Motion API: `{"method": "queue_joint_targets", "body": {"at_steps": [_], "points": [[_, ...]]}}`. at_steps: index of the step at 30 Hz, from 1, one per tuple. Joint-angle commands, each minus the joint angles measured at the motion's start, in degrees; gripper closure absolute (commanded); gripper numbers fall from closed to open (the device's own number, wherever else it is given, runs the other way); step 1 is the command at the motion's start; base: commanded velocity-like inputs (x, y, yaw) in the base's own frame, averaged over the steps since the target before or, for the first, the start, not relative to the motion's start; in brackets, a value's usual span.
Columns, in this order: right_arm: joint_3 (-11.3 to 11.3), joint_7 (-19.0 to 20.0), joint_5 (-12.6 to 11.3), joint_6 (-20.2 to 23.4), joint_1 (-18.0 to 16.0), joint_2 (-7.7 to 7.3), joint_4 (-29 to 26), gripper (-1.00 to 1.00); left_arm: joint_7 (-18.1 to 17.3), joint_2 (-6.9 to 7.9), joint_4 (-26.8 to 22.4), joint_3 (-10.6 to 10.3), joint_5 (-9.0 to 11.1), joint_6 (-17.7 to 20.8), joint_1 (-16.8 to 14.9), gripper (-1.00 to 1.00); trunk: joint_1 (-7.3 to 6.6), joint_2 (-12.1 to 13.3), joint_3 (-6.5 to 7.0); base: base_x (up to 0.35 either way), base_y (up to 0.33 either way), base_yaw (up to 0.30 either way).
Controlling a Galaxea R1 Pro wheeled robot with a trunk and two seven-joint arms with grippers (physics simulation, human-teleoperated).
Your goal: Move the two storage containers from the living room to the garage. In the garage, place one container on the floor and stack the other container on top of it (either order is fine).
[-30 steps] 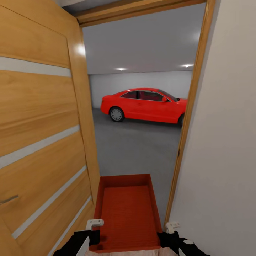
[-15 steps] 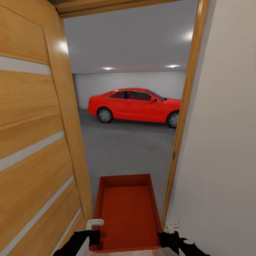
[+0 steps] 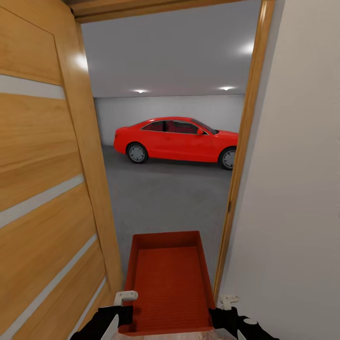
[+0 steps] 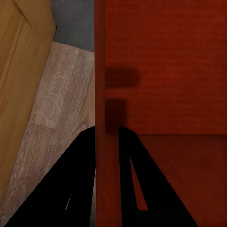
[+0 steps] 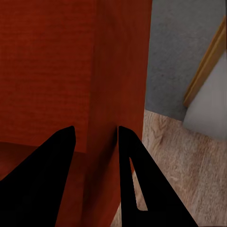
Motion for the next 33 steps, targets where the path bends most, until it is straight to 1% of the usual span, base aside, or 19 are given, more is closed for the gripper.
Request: {"method": "queue_joint_targets", "body": {"at_steps": [1,12,14,33], "points": [[2.3,1.0,-0.2,-0.3,0.0,0.91,0.2,1.0,2.0,0.02,-0.6,0.4,-1.4,-0.7,0.0,1.0,0.02,-0.1,-0.07,0.0,0.219,-0.236],[2.3,1.0,-0.2,-0.3,0.1,0.9,0.2,1.0,2.0,0.02,-0.6,0.4,-1.4,-0.7,0.0,1.0,0.02,-0.1,0.14,0.004,0.257,-0.265],[2.3,1.0,-0.2,-0.3,0.1,0.9,0.2,1.0,2.0,0.02,-0.6,0.4,-1.4,-0.7,0.0,1.0,0.02,-0.1,0.16,0.025,0.115,-0.146],[2.3,1.0,-0.2,-0.3,0.0,0.91,0.2,1.0,2.0,0.02,-0.6,0.4,-1.4,-0.7,0.0,1.0,0.02,-0.1,0.17,0.001,0.005,-0.006]]}}
